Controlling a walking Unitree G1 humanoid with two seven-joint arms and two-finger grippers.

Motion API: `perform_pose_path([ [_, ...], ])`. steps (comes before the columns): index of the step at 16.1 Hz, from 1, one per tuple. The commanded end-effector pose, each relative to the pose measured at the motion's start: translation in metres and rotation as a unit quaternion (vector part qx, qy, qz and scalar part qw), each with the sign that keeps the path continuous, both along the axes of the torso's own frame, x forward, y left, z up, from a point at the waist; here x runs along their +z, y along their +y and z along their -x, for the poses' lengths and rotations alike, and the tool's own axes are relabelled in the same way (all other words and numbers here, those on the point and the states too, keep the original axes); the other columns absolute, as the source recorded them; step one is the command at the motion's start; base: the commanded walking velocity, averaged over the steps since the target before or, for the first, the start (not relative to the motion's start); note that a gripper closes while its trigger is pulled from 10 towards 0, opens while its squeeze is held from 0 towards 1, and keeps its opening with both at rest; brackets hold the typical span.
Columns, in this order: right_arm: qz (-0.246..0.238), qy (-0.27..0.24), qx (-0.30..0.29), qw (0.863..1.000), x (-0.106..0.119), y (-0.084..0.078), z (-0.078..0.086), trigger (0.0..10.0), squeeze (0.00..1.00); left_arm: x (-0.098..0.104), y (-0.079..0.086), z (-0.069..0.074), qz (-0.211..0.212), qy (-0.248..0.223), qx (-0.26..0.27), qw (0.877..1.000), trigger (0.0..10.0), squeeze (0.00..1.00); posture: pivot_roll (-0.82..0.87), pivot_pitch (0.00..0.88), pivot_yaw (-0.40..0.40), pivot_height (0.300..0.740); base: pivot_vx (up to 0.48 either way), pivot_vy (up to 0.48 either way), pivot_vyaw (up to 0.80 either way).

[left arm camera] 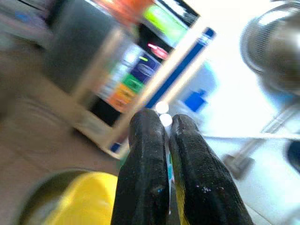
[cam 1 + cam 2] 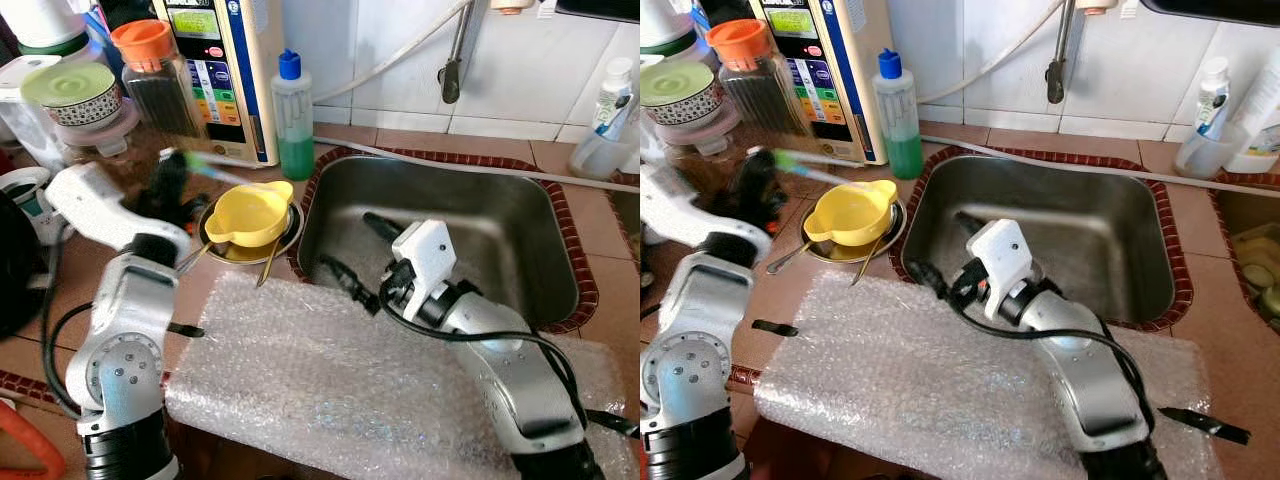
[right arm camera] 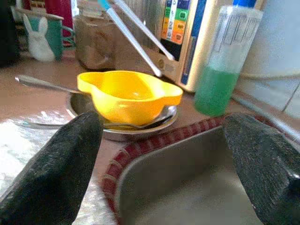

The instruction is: Kitchen organization

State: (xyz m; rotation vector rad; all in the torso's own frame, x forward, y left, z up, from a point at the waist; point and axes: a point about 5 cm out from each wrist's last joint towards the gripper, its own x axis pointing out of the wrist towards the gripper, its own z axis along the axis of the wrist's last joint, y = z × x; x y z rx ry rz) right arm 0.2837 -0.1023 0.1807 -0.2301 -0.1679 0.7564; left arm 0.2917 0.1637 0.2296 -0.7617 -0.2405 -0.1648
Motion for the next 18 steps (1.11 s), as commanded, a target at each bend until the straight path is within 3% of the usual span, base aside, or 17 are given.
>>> perform_pose_path([
  [1,0.028,-0.031,-0.002,0.999,0.003,0.001,-0.006,10.0,0.00,0.006,-0.015,0.003,0.004,-0.012,-0.043,0.999,0.0,0.00,-0.20,0.104,0.094,0.740,0.000,0.000,0.00],
  [6,0.094,-0.107,-0.011,0.990,0.012,0.007,-0.026,10.0,0.00,0.008,-0.042,0.006,0.011,-0.009,-0.106,0.994,0.0,0.00,-0.19,0.105,0.097,0.740,0.000,0.000,0.00],
  [13,0.155,-0.131,-0.043,0.978,0.008,0.018,-0.053,10.0,0.00,0.007,-0.058,0.008,0.001,-0.006,-0.149,0.989,0.0,0.00,-0.20,0.107,0.103,0.740,0.000,0.000,0.00],
  [17,0.149,-0.139,-0.051,0.978,0.013,0.028,-0.065,10.0,0.00,0.005,-0.062,0.008,-0.006,-0.004,-0.156,0.988,0.5,0.00,-0.20,0.107,0.103,0.740,0.000,0.000,0.00],
  [18,0.146,-0.138,-0.047,0.978,0.012,0.030,-0.064,9.5,0.00,0.004,-0.062,0.009,-0.009,-0.003,-0.156,0.988,0.7,0.00,-0.20,0.107,0.102,0.740,0.000,0.000,0.00],
])
